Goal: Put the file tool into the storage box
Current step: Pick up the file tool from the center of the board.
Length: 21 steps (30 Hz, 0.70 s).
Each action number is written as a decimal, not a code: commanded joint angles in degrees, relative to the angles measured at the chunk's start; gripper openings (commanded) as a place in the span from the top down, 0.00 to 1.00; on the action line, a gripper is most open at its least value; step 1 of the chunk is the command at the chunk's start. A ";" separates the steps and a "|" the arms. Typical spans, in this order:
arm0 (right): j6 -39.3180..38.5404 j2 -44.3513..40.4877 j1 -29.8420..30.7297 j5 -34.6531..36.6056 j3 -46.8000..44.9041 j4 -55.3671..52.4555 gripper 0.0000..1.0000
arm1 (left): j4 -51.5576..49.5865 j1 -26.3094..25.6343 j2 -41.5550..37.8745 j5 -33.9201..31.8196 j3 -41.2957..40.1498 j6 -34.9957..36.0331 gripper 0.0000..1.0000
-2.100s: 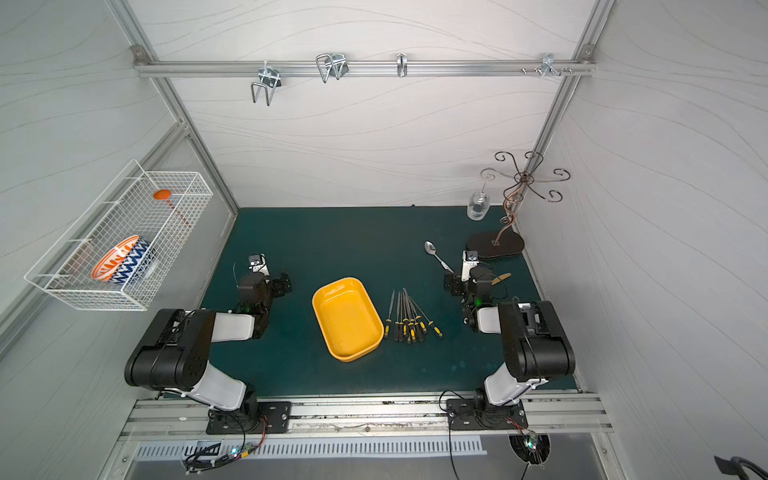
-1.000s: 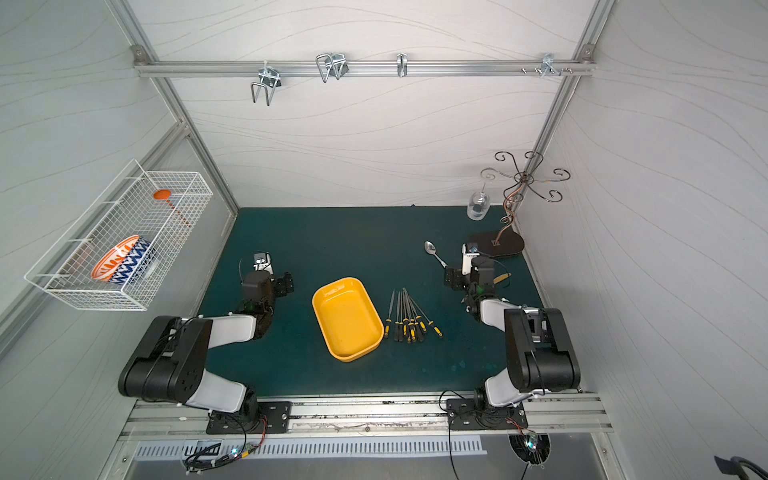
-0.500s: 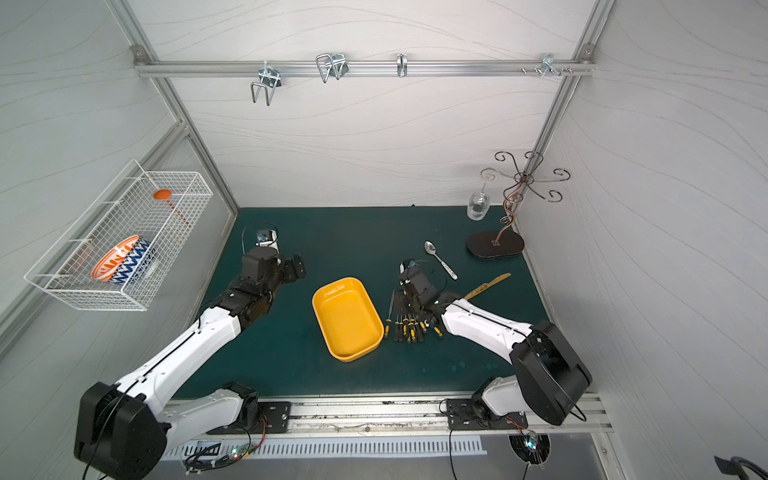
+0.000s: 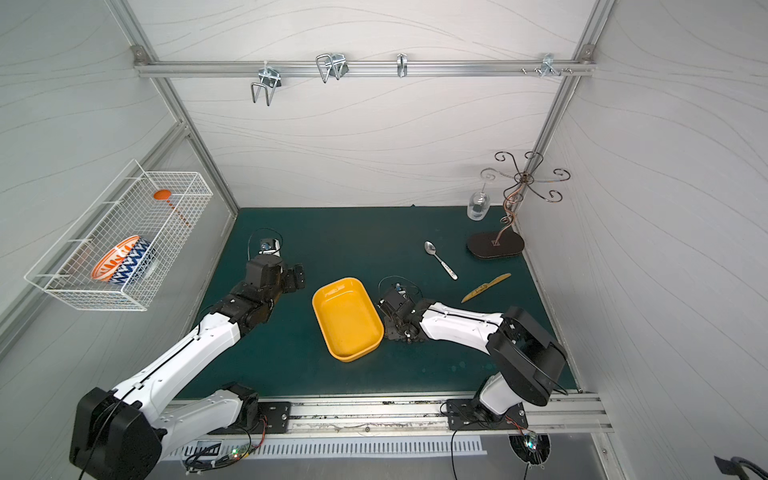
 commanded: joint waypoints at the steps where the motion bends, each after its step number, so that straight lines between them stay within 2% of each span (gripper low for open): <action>1: -0.02 0.21 0.04 1.29 1.85 -2.51 0.70 | 0.92 -0.82 -0.20 -1.67 1.14 0.24 0.00; 11: 0.51 1.49 0.54 -2.30 1.66 -1.92 0.73 | -0.23 -1.13 1.53 -1.09 2.31 -0.03 0.00; 21: 1.42 7.77 0.97 -4.11 0.96 -2.31 0.76 | -0.78 -1.30 1.98 -0.62 2.54 -0.04 0.00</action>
